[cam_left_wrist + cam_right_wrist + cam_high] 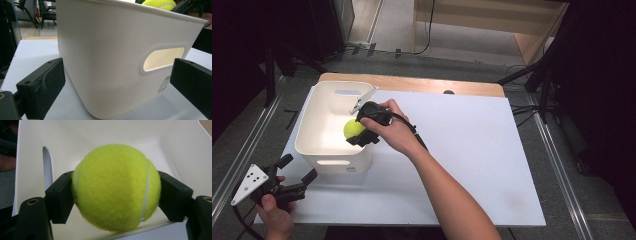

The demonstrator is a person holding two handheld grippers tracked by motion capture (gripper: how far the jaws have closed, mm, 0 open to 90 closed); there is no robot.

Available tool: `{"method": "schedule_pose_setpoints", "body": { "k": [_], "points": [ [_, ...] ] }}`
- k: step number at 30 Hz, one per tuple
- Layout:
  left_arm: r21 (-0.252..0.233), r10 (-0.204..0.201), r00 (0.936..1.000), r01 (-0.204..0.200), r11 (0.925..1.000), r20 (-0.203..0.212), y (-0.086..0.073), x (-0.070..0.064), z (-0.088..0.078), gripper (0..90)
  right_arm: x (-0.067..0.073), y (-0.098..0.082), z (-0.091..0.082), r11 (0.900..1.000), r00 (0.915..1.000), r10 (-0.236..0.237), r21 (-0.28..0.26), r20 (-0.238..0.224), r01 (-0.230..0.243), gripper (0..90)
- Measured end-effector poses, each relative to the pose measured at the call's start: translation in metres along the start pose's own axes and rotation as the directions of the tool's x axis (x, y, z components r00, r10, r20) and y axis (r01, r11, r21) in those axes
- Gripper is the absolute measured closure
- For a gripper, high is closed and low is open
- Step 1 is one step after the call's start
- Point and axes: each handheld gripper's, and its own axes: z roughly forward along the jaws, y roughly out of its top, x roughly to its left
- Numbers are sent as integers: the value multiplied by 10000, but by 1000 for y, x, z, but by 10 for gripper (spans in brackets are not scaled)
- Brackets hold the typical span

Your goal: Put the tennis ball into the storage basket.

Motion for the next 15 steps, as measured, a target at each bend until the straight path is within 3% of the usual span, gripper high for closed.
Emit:
{"method": "schedule_pose_setpoints", "body": {
  "k": [3,6,7,15],
  "points": [
    [-8,14,10000,-14,10000,5,0,0,0,0,-1,-1,0,9998,10000,6,-182,19,-6,214],
    [-7,13,10000,-13,10000,1,0,0,0,0,-2,-1,-3,9992,9999,98,-393,-63,-101,103],
    [-5,13,10000,-13,10000,-1,0,0,0,0,-2,-1,-5,9984,9999,133,-539,-76,-137,102],
    [-11,0,10000,0,10000,-4,0,-1,1,0,-2,-7,-23,9917,9970,515,-1208,583,-441,67]
  ]
}}
